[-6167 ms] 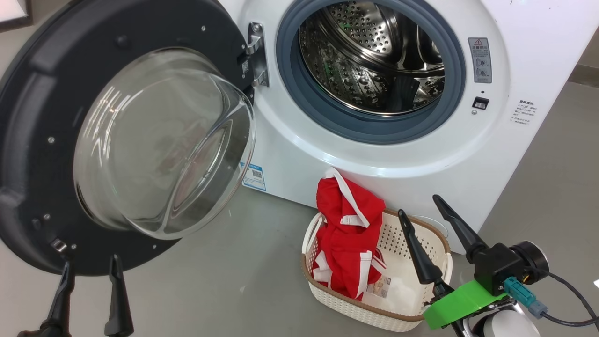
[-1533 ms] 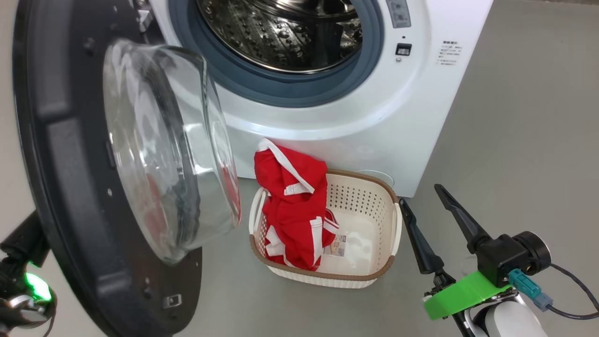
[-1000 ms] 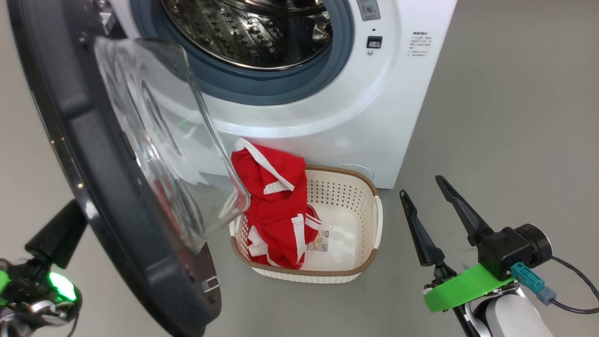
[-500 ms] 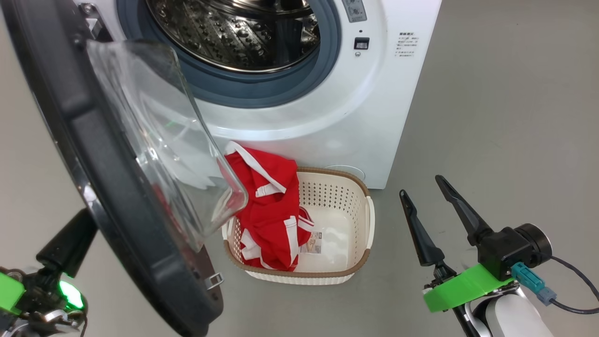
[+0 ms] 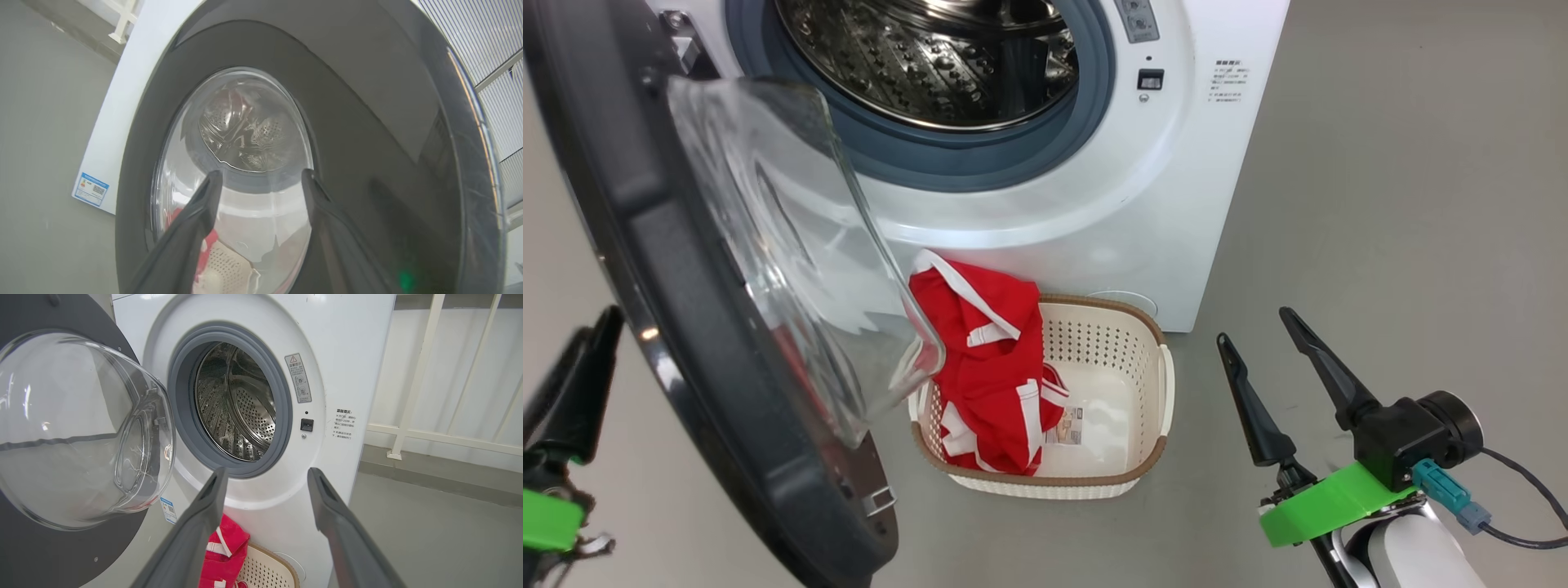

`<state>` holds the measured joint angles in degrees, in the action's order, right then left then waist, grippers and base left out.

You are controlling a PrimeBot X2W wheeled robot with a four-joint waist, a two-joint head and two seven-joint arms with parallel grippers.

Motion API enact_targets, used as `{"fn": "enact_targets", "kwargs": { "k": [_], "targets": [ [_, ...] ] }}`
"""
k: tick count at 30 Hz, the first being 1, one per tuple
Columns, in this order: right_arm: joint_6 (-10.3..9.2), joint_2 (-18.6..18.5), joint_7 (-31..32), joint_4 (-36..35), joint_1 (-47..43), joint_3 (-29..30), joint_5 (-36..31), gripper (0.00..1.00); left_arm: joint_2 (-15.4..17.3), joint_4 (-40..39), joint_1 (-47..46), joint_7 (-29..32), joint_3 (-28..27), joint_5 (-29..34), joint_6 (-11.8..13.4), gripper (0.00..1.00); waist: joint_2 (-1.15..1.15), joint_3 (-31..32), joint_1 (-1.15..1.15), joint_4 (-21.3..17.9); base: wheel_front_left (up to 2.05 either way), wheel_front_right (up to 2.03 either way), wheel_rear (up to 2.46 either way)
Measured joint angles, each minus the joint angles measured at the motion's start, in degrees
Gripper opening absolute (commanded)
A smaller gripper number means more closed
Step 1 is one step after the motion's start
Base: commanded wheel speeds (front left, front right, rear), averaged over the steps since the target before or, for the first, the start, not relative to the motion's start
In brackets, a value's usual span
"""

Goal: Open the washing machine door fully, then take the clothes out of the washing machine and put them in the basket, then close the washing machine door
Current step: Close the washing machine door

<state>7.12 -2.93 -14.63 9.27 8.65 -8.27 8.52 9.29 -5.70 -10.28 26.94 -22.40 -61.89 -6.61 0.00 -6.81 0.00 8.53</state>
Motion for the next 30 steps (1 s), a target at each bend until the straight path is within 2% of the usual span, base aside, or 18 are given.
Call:
{"fn": "enact_targets", "kwargs": {
  "k": [6,11,14,18,24,30],
  "targets": [
    [0.0,0.0,0.0,0.0,0.0,-0.1,0.0,1.0,8.5,-0.2,3.0,-17.7,9.7,12.5,-0.5,1.0,0.0,-0.4,0.0,-0.1,0.0,0.0,0.0],
    [0.0,0.0,0.0,-0.1,0.0,-0.1,0.0,1.0,14.0,3.5,6.7,-30.6,16.3,18.8,-0.5,1.0,0.0,-0.5,0.0,-0.7,0.0,0.0,0.0],
    [0.0,0.0,0.0,-0.2,0.0,0.0,0.1,1.0,16.1,5.4,7.8,-36.5,18.7,20.7,-0.5,1.0,0.0,-0.6,0.0,-1.2,0.0,0.0,0.0],
    [0.0,0.0,0.0,-0.4,0.0,0.1,0.5,1.0,17.7,7.4,9.0,-40.1,20.6,23.2,-0.5,1.0,0.0,-0.6,0.0,-1.8,0.0,0.0,0.0],
    [0.0,0.0,0.0,-0.8,0.0,0.2,1.1,1.0,18.0,8.0,9.6,-41.2,21.7,26.9,-0.5,1.0,0.0,-1.0,0.0,-2.3,0.0,0.0,0.0],
    [0.0,0.0,0.0,-1.0,0.0,0.4,1.1,1.0,15.8,7.0,11.1,-41.3,20.3,30.1,-0.5,1.0,0.0,-1.2,0.0,-2.5,0.0,0.0,0.0]
  ]
}}
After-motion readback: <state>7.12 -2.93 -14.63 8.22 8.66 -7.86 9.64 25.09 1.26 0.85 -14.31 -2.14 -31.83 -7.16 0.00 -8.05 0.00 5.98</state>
